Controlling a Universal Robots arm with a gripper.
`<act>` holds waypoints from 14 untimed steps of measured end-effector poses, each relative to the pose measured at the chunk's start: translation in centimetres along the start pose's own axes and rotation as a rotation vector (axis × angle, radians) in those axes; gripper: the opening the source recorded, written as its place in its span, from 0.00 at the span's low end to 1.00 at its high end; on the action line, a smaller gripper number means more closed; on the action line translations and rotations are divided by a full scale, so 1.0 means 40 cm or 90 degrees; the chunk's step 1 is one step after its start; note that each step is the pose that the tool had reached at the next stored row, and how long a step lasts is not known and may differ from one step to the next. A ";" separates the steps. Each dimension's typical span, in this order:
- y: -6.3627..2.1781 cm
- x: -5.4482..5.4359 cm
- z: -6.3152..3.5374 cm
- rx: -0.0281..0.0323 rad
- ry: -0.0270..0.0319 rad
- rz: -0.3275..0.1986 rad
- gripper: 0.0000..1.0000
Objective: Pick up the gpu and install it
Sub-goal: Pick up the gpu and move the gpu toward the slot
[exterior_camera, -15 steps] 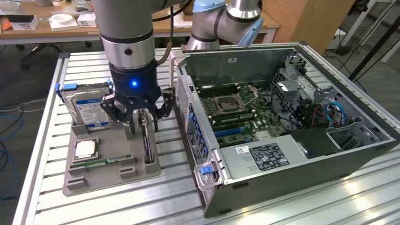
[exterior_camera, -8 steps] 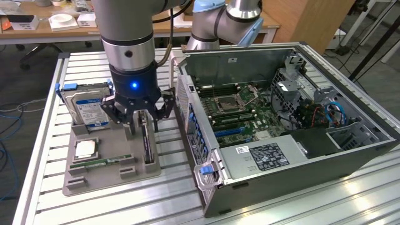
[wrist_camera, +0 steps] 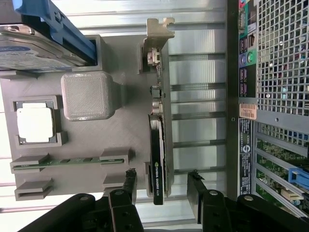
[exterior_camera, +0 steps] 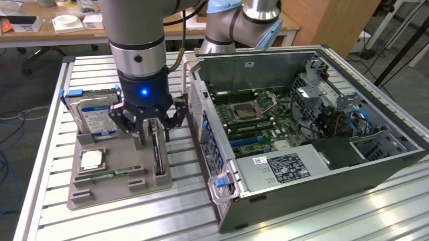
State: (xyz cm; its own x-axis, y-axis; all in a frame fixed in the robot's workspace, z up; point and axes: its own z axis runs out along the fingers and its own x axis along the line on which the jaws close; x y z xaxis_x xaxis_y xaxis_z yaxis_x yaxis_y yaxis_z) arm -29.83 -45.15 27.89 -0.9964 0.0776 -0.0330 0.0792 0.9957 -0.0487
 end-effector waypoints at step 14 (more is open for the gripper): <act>0.000 0.000 0.007 0.0000 -0.0001 0.000 0.55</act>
State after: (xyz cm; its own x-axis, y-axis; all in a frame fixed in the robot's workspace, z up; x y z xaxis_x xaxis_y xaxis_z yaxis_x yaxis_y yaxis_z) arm -29.83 -45.15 27.59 -0.9964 0.0776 -0.0332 0.0791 0.9957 -0.0487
